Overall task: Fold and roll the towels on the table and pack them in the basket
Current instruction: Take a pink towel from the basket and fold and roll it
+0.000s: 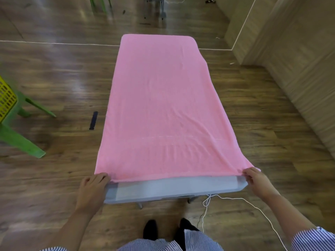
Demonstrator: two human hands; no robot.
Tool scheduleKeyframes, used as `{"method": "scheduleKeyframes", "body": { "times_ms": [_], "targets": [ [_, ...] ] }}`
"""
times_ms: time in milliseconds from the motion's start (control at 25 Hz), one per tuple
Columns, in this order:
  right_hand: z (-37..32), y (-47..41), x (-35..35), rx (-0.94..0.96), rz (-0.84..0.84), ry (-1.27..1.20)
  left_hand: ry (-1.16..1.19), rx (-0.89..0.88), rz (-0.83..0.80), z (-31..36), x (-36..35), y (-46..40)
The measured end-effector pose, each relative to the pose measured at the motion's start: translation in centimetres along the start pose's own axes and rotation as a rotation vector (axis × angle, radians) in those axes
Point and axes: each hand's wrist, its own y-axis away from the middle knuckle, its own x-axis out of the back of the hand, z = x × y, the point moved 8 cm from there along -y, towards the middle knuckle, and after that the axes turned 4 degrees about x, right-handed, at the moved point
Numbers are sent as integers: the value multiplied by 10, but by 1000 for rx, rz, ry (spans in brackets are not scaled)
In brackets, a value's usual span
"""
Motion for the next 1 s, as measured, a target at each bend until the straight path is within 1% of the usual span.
{"method": "scheduleKeyframes", "body": {
  "times_ms": [80, 240, 360, 520, 600, 680, 760, 840, 920, 1000],
  "targets": [
    [-3, 1, 0, 7, -39, -3, 5, 40, -29, -10, 2, 15],
    [-9, -8, 4, 36, -106, -50, -7, 33, -56, -12, 3, 22],
    [-2, -11, 9, 33, -95, -114, -24, -73, 25, -3, 1, 18],
    [10, -14, 13, 30, -72, -128, 10, -95, 54, 2, 6, 17],
    [14, -15, 11, -8, -115, -140, 18, -69, 71, -1, 9, 12],
    [15, -21, 8, -26, -142, -141, 9, 43, 71, -9, 11, 1],
    [8, -29, 8, 14, -124, -108, -12, 158, 68, -14, 8, -10],
    [1, -34, 8, 53, -91, -93, -16, 228, 94, -13, 7, -16],
    [-2, -33, 6, 35, -53, -90, -23, 231, 167, -5, 11, -17],
    [-7, -28, 3, 75, -17, -48, -62, 121, 226, 14, 14, -15]
  ]
}}
